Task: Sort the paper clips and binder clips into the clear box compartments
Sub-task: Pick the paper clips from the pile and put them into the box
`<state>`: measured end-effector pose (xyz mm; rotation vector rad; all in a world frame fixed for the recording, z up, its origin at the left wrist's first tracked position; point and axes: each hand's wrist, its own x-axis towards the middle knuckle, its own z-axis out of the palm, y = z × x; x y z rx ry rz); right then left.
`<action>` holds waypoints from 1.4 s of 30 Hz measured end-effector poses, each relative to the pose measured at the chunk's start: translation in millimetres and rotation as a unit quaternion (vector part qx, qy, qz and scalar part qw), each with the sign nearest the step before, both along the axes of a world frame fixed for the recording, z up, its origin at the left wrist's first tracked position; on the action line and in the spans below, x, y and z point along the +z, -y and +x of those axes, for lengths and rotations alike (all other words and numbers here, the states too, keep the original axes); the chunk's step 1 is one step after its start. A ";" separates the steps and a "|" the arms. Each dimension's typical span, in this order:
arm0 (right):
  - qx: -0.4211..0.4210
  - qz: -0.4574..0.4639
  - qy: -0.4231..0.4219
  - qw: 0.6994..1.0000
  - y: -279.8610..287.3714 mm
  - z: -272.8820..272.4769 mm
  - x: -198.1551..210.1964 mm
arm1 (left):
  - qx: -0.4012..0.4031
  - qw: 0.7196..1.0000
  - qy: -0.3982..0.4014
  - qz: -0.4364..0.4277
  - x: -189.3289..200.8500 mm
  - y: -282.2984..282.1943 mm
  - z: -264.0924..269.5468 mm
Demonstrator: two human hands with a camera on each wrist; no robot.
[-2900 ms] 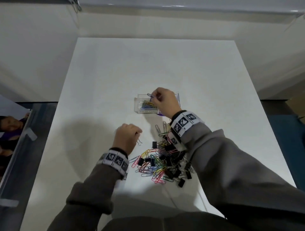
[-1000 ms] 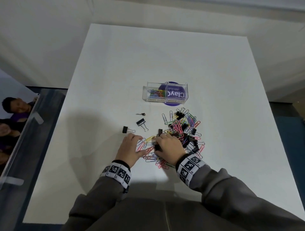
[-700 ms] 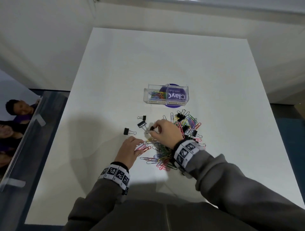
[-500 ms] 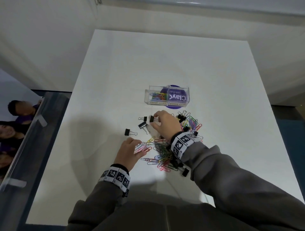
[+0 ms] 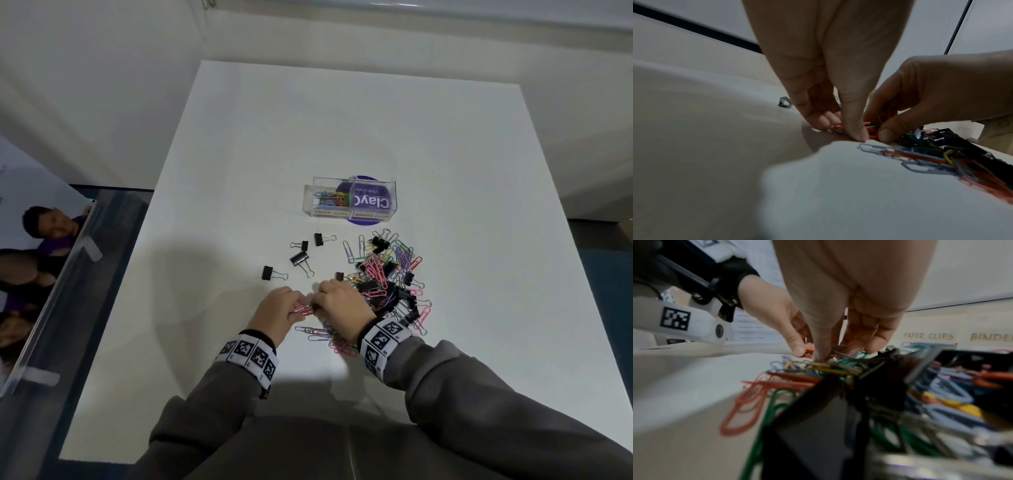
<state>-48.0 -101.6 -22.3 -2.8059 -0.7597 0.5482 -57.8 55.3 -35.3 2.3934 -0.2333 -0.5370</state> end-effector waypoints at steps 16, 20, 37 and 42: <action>-0.165 0.180 -0.057 0.968 28.1 46.9 45.3 | -0.062 0.995 0.001 0.078 3.4 -2.2 10.7; -0.190 0.204 -0.039 0.959 33.4 102.4 71.4 | -0.079 0.991 -0.030 0.101 7.3 -1.6 15.5; -0.148 0.027 -0.035 0.988 26.0 181.2 59.5 | -0.030 0.998 0.038 0.025 49.7 11.9 99.8; -0.179 0.068 -0.002 0.982 36.0 177.1 61.0 | -0.022 0.992 0.119 0.033 74.7 40.1 156.0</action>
